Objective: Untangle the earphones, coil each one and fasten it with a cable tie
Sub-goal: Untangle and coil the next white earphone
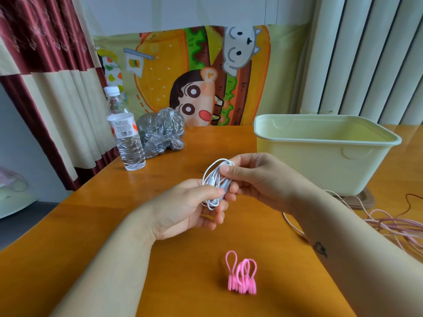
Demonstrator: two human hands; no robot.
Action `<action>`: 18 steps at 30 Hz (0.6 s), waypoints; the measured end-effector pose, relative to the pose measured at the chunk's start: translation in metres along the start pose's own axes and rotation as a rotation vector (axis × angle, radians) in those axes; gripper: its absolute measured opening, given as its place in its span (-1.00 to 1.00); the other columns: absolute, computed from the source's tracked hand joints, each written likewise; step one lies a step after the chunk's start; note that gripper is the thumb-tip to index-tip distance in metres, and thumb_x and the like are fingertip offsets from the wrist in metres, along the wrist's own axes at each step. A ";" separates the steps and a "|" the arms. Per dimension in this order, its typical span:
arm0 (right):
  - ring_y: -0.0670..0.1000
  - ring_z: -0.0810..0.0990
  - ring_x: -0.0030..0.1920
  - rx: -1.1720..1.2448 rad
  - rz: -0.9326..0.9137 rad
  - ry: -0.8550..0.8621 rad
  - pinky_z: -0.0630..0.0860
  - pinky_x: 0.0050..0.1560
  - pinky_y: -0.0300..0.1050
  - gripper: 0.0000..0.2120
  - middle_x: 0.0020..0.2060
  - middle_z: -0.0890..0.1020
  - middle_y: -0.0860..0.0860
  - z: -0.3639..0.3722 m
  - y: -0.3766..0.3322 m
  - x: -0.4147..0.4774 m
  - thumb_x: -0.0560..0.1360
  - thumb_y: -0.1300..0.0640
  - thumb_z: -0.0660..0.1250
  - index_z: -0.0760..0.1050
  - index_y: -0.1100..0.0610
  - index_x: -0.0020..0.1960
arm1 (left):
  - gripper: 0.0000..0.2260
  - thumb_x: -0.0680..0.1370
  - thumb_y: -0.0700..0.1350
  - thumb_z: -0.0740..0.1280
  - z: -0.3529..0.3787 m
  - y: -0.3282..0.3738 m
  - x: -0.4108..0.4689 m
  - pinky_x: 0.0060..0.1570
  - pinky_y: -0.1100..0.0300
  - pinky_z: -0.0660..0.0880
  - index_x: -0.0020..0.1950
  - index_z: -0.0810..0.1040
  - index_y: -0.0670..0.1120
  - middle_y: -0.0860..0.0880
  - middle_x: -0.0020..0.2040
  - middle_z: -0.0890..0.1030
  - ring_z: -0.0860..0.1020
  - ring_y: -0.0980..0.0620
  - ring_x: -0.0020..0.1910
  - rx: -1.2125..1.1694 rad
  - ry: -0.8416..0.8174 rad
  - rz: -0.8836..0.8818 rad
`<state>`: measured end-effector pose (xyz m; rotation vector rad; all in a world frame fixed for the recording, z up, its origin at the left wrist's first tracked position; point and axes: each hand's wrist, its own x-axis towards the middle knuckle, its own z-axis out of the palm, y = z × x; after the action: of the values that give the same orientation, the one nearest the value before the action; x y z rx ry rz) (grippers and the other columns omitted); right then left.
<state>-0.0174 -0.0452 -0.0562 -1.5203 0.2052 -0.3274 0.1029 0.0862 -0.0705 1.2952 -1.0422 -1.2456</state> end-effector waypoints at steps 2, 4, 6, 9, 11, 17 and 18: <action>-0.12 0.50 -0.47 0.007 -0.005 0.015 0.50 -0.36 -0.32 -0.66 -0.36 0.57 0.10 0.001 -0.003 -0.002 0.29 0.15 0.40 0.56 0.21 0.04 | -0.84 0.46 -0.07 0.25 0.001 0.000 -0.001 -0.38 0.26 0.43 -0.16 0.59 -0.10 -0.01 -0.37 0.48 0.49 0.09 -0.38 -0.015 -0.026 -0.012; -0.13 0.48 -0.48 0.043 0.002 -0.021 0.49 -0.37 -0.32 -0.50 -0.37 0.53 0.07 -0.001 -0.007 -0.004 0.29 0.20 0.39 0.47 0.17 0.23 | -0.82 0.47 -0.08 0.24 0.002 0.000 -0.001 -0.38 0.25 0.44 -0.22 0.61 -0.08 -0.01 -0.38 0.47 0.49 0.09 -0.38 -0.042 -0.057 -0.029; -0.12 0.45 -0.48 0.025 -0.005 -0.080 0.46 -0.40 -0.33 -0.53 -0.34 0.54 0.06 -0.002 -0.010 -0.006 0.31 0.22 0.37 0.49 0.15 0.22 | -0.81 0.46 -0.10 0.23 0.002 0.001 -0.003 -0.38 0.25 0.45 -0.24 0.62 -0.07 -0.01 -0.39 0.46 0.49 0.08 -0.39 -0.073 -0.099 -0.044; -0.12 0.47 -0.47 -0.030 -0.043 -0.109 0.46 -0.41 -0.34 -0.75 -0.33 0.61 0.07 -0.002 -0.014 -0.008 0.32 0.20 0.35 0.58 0.20 -0.01 | -0.87 0.43 -0.14 0.28 0.000 0.003 -0.005 -0.37 0.23 0.45 -0.22 0.62 -0.09 -0.02 -0.39 0.46 0.49 0.06 -0.39 -0.131 -0.161 -0.046; -0.12 0.51 -0.47 -0.020 -0.080 -0.079 0.50 -0.40 -0.33 -0.82 -0.36 0.62 0.08 0.000 -0.014 -0.008 0.31 0.18 0.36 0.58 0.21 -0.10 | -0.88 0.40 -0.12 0.30 -0.002 0.004 -0.006 -0.37 0.22 0.46 -0.17 0.61 -0.11 -0.03 -0.38 0.47 0.49 0.05 -0.38 -0.187 -0.190 -0.037; -0.09 0.55 -0.47 -0.033 -0.143 -0.049 0.51 -0.40 -0.29 -0.89 -0.40 0.62 0.12 0.004 -0.013 -0.007 0.31 0.18 0.39 0.64 0.19 -0.21 | -0.78 0.39 -0.07 0.39 -0.010 0.000 -0.007 -0.23 0.17 0.54 -0.02 0.68 -0.10 -0.03 -0.25 0.60 0.58 0.05 -0.26 -0.187 -0.269 -0.027; -0.09 0.56 -0.45 -0.096 -0.143 -0.057 0.51 -0.39 -0.28 -0.87 -0.40 0.63 0.10 0.002 -0.015 -0.009 0.31 0.17 0.39 0.62 0.21 -0.18 | -0.68 0.38 0.01 0.45 -0.012 0.000 -0.007 -0.15 0.11 0.57 0.06 0.66 -0.11 -0.06 -0.15 0.63 0.61 0.02 -0.17 -0.181 -0.300 -0.028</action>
<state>-0.0260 -0.0406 -0.0421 -1.6407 0.0681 -0.3920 0.1137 0.0942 -0.0704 1.0072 -1.0931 -1.5523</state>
